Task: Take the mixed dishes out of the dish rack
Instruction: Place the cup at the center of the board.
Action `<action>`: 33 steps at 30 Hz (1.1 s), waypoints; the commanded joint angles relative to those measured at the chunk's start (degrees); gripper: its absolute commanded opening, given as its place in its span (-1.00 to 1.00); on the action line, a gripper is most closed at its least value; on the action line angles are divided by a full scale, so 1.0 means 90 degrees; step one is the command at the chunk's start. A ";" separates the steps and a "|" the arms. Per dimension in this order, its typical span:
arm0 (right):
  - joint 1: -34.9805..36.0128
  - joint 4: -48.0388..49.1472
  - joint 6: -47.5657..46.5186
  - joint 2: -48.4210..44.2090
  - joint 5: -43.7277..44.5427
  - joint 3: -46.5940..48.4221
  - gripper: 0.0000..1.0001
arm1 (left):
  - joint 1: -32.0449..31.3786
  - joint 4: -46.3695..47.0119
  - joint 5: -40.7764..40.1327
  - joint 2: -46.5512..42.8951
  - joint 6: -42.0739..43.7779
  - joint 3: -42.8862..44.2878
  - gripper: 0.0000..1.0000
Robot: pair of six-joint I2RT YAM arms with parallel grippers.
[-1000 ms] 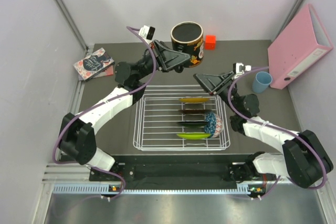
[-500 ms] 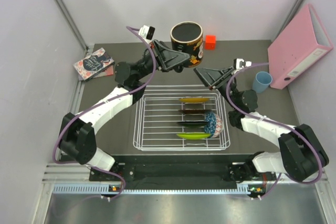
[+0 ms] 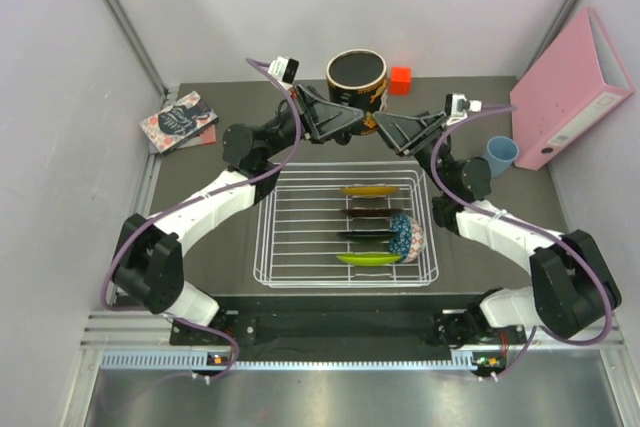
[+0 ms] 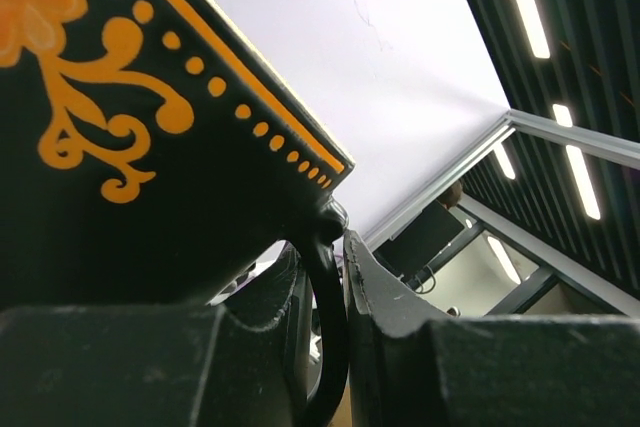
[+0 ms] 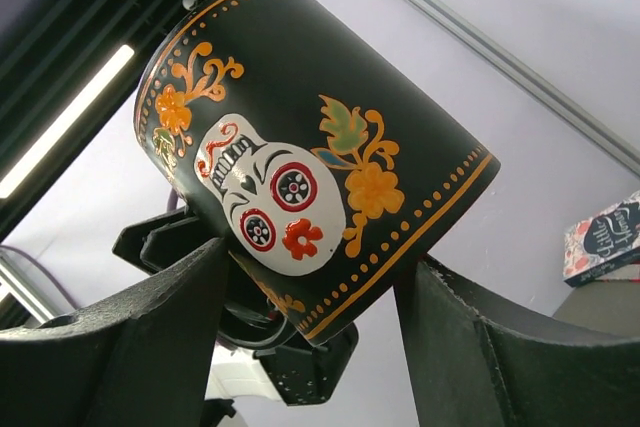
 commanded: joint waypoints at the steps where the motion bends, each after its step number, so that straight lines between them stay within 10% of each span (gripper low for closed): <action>1: -0.0041 0.2877 -0.0067 0.0201 -0.0123 0.0512 0.26 | -0.0206 0.1722 -0.0215 -0.0212 0.0074 0.0051 -1.00; 28: -0.0022 0.2828 -0.0037 -0.0217 -0.1480 0.1040 -0.24 | -0.0519 0.2308 -0.0020 0.0628 -0.0228 -0.1189 -1.00; 33: -0.0100 0.2439 -0.0271 -0.0520 -0.1588 0.0942 -0.02 | -0.0412 0.2348 -0.0020 0.0530 -0.0229 -0.1365 -1.00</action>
